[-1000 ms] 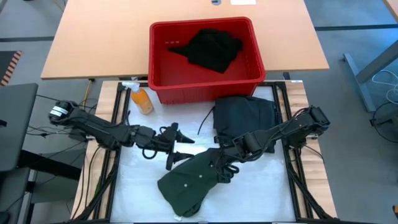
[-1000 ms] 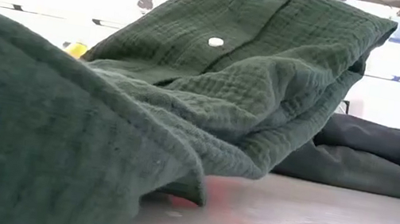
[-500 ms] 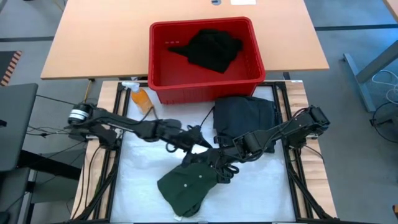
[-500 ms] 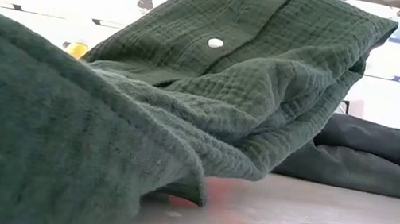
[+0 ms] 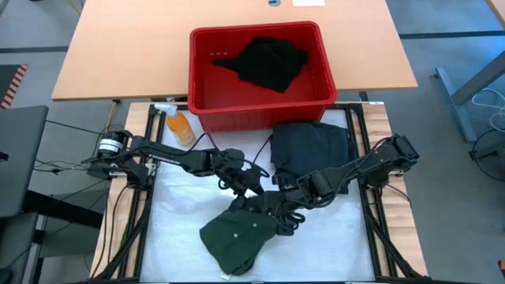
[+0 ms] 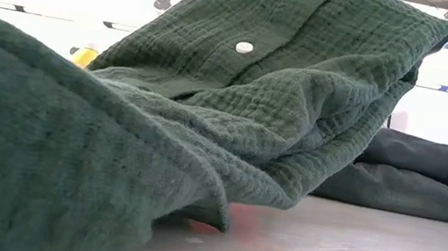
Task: Fold laundry
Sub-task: Stack the green shirt on top of the black shorts on the table
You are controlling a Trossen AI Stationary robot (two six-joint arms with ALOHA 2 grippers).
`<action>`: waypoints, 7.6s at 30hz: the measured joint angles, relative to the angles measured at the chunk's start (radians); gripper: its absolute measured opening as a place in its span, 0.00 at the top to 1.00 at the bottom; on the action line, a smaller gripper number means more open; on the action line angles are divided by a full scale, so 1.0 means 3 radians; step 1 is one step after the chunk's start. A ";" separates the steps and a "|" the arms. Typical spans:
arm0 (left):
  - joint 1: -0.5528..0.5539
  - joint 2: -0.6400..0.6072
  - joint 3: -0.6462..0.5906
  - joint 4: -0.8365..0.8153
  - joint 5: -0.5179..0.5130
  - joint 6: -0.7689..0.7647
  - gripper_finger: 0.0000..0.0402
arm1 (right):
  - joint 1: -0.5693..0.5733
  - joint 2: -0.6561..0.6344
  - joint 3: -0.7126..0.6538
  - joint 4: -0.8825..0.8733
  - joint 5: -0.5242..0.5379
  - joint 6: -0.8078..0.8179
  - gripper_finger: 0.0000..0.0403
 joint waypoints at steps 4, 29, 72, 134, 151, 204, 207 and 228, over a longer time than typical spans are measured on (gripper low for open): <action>0.0000 -0.0001 0.0000 0.0060 -0.0031 -0.0007 0.21 | -0.0004 0.0000 0.0000 0.0003 0.0001 0.0005 0.92; -0.0137 -0.0001 0.0000 0.0048 -0.0269 0.0129 0.97 | 0.0039 -0.0003 -0.0003 -0.0010 -0.0001 0.0182 0.78; -0.0823 -0.2620 -0.0004 -0.0831 -0.3379 0.1094 1.00 | 0.1498 -0.0427 0.0900 -0.2428 0.1650 0.2344 0.63; -0.1633 0.0497 -0.0066 0.0337 -0.5133 0.1630 1.00 | 0.1393 -0.0425 -0.0292 -0.0645 0.1921 0.5380 0.58; -0.1617 0.0496 0.0037 0.0301 -0.4628 0.2131 1.00 | 0.1283 -0.0407 -0.2093 0.2845 0.2818 0.6271 0.51; -0.1532 0.0493 0.0062 0.0327 -0.4964 0.2315 1.00 | 0.0354 -0.0272 -0.1914 0.1684 0.1389 0.0544 0.31; -0.1532 0.0493 0.0062 0.0329 -0.4963 0.2311 1.00 | 0.0322 -0.0203 -0.1914 0.1846 0.1341 0.0472 0.31; -0.1579 0.0472 0.0076 0.0280 -0.5073 0.2295 0.75 | 0.0284 -0.0191 -0.1129 0.0589 0.1050 -0.0480 0.90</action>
